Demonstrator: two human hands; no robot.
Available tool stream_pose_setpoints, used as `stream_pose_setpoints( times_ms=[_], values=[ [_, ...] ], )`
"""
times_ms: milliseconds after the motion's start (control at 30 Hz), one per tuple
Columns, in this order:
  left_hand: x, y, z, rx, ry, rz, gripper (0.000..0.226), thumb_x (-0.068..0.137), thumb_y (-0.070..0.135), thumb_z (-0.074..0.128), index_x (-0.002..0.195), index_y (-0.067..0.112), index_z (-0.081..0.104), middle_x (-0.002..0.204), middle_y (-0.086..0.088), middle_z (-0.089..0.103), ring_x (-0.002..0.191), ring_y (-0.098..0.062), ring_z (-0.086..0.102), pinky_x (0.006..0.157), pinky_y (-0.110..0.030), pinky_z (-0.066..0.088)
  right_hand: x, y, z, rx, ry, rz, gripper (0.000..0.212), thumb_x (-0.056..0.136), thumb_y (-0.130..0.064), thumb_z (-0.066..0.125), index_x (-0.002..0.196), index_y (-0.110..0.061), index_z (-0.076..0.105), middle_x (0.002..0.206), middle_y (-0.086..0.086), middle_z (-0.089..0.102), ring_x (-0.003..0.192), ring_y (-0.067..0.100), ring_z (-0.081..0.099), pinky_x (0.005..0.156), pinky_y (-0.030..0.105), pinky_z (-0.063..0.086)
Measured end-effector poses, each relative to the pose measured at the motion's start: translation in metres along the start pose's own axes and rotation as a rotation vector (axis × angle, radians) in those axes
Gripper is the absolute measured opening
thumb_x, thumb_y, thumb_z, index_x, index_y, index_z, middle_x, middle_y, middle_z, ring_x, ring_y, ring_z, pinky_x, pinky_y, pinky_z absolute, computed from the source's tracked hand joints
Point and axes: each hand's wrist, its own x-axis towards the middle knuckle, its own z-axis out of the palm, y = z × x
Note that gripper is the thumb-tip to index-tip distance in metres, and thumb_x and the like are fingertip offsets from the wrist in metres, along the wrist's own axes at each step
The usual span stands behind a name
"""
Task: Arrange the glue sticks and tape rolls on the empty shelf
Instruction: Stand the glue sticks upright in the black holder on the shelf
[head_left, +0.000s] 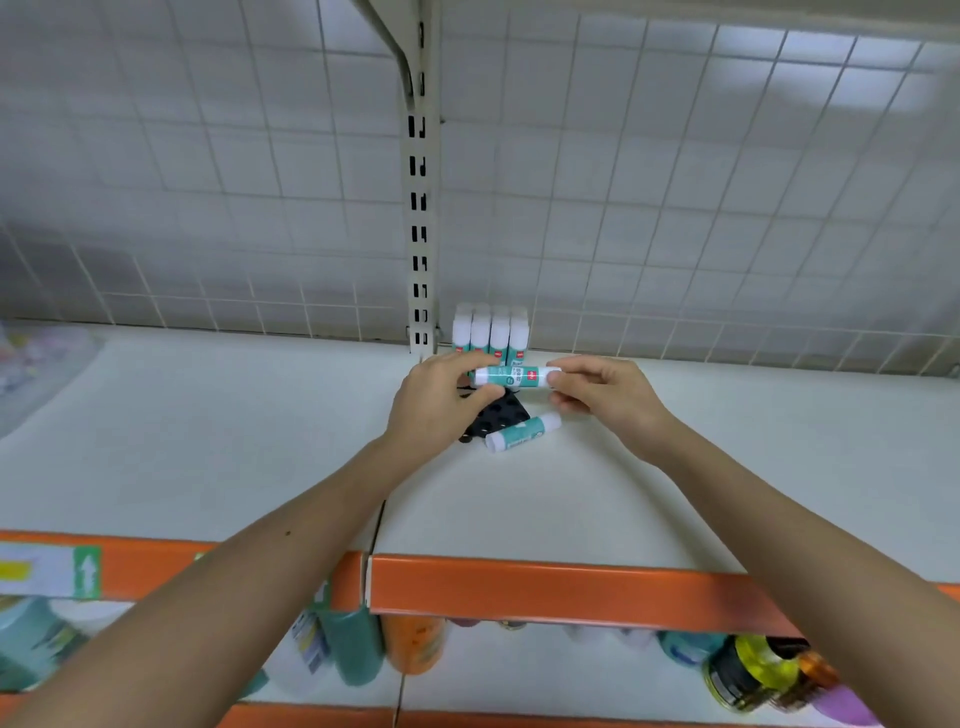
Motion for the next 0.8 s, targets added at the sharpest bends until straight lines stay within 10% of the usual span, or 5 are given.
stream_pose_setpoints(
  times_ms=[400,800],
  values=[
    [0.004,-0.026,-0.008,0.351,-0.416,-0.11,0.063,0.078,0.047,0.065,0.131,0.019,0.046,0.125,-0.003,0.056,0.115,-0.022,0.047,0.092,-0.032,0.041,0.027,-0.004,-0.004,0.085,0.072,-0.023,0.015,0.08,-0.007,0.067,0.095,-0.01,0.065,0.078,0.002,0.065,0.064,0.008,0.06,0.071,0.011,0.052],
    [0.011,-0.022,-0.026,0.147,-0.428,-0.211,0.048,0.077,0.045,0.068,0.12,0.027,0.056,0.115,0.006,0.063,0.103,-0.009,0.056,0.089,-0.016,0.038,0.033,-0.011,-0.007,0.06,0.068,-0.058,0.018,0.08,-0.008,0.066,0.098,-0.007,0.066,0.078,0.002,0.065,0.069,0.011,0.061,0.074,0.012,0.052]
  ],
)
